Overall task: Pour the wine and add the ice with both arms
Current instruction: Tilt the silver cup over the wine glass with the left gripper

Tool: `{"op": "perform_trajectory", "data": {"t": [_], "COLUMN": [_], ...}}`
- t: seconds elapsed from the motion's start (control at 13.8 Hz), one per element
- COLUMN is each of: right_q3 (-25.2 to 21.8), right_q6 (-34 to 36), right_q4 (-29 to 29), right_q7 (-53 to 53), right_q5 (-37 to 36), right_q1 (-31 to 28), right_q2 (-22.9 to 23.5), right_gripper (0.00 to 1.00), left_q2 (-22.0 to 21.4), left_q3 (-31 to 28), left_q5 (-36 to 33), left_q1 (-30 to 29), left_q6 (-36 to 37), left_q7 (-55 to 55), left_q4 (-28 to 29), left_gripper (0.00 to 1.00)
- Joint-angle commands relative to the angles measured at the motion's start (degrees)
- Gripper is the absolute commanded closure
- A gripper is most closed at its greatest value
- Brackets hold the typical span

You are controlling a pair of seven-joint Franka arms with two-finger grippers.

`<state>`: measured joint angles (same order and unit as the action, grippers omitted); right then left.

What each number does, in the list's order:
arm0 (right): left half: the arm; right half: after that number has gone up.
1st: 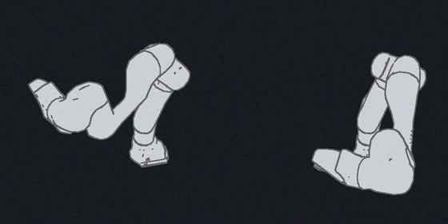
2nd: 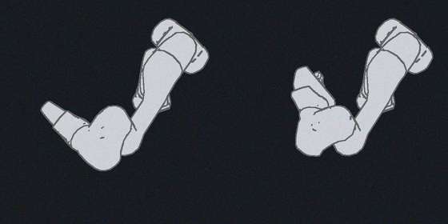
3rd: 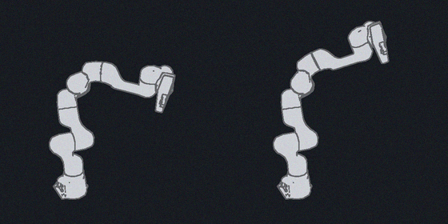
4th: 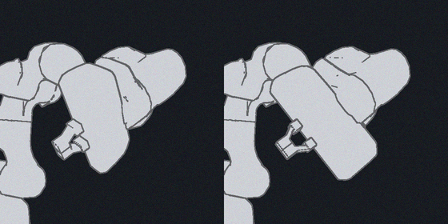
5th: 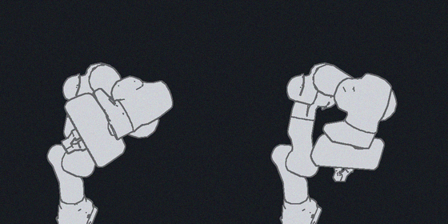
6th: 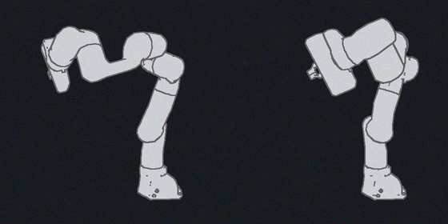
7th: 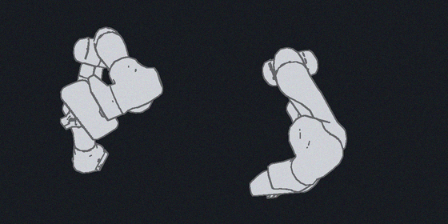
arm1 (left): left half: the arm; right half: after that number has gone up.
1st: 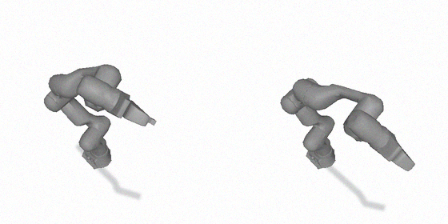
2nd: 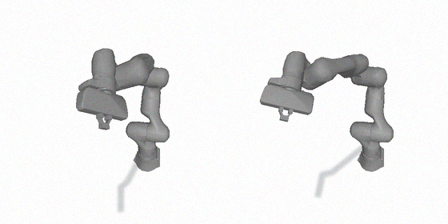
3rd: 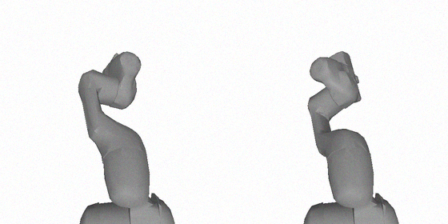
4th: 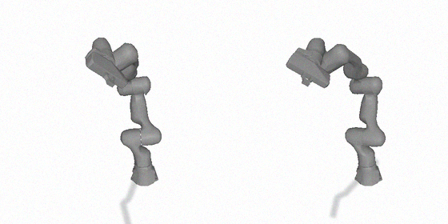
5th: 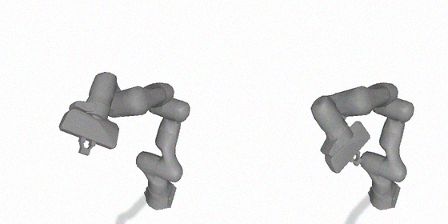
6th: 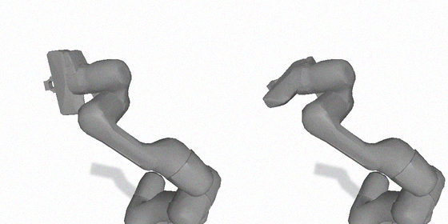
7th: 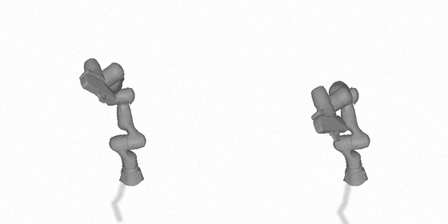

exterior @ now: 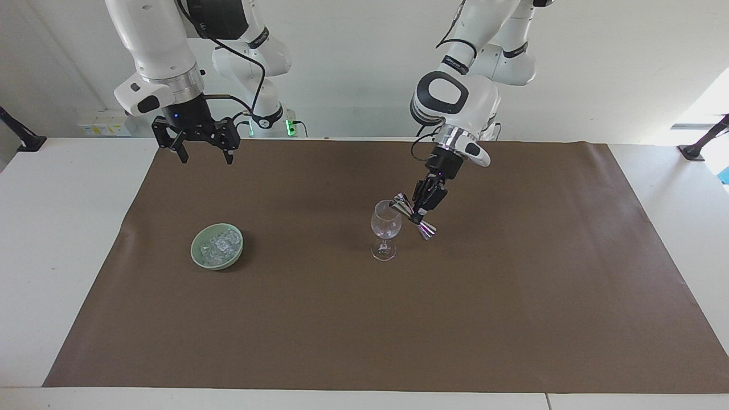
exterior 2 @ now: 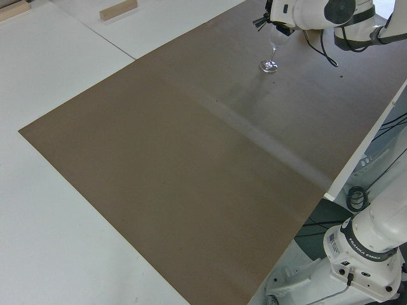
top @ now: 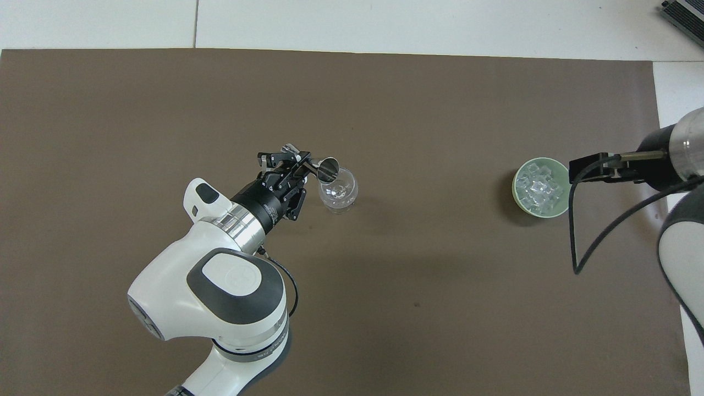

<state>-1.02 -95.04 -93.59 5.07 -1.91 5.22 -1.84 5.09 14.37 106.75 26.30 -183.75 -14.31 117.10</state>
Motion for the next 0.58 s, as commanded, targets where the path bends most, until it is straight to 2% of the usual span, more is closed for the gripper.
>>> {"op": "perform_trajectory", "data": {"t": [0.0,0.51], "right_q3": [-0.12,-0.12], "right_q6": [0.47,0.47], "right_q4": [-0.54,-0.54], "right_q7": [0.29,0.29], "right_q5": [0.33,0.33], "right_q1": [0.05,0.05], "right_q2": [-0.62,-0.62], "right_gripper": [0.0,0.0], "left_q2": [0.18,1.15], "left_q3": [-0.66,-0.66], "left_q5": [-0.75,-0.84], "left_q1": [1.83,3.32], "left_q6": [-2.32,-6.09], "left_q7": [0.43,2.18], "left_q4": [-0.47,-1.52], "left_gripper": [1.0,1.0]}}
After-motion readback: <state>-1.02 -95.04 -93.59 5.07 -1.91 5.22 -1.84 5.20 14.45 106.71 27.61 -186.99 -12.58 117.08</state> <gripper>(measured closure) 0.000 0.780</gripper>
